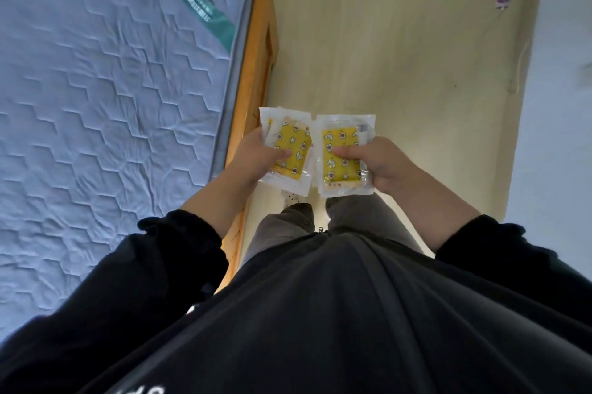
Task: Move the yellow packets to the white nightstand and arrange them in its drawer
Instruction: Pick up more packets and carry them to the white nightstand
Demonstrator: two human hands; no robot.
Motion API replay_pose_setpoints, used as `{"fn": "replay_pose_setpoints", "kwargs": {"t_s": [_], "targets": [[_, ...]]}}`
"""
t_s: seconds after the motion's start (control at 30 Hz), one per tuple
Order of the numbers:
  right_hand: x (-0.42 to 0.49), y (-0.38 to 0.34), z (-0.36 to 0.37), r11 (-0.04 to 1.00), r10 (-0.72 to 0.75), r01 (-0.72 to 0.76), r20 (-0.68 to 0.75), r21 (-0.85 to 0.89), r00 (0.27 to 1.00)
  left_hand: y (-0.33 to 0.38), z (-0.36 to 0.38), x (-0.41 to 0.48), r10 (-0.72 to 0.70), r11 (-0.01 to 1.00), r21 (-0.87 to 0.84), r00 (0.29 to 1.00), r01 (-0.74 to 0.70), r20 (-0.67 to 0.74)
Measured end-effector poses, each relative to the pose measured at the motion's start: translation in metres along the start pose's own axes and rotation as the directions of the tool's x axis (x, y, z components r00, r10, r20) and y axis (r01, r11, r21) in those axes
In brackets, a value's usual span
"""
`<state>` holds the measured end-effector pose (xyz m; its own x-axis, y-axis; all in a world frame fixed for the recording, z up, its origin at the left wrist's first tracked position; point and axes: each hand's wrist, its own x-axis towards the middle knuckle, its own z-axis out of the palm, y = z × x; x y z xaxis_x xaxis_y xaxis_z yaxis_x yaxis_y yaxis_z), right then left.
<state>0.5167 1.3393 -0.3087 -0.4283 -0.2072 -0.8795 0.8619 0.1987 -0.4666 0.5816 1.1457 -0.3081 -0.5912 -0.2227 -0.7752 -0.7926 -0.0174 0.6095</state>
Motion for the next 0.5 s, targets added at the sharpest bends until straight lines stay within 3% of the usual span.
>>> {"fn": "replay_pose_setpoints", "kwargs": {"t_s": [0.3, 0.5], "targets": [[0.127, -0.176, -0.03, 0.998, 0.062, -0.062, 0.017, -0.031, 0.998, 0.138, 0.009, 0.135, -0.038, 0.996, -0.083, 0.997, 0.033, -0.065], [0.2, -0.312, -0.037, 0.978, 0.086, -0.074, 0.05, -0.196, 0.995, 0.227, 0.01, 0.215, -0.112, 0.96, -0.276, 0.972, 0.053, -0.205]]}}
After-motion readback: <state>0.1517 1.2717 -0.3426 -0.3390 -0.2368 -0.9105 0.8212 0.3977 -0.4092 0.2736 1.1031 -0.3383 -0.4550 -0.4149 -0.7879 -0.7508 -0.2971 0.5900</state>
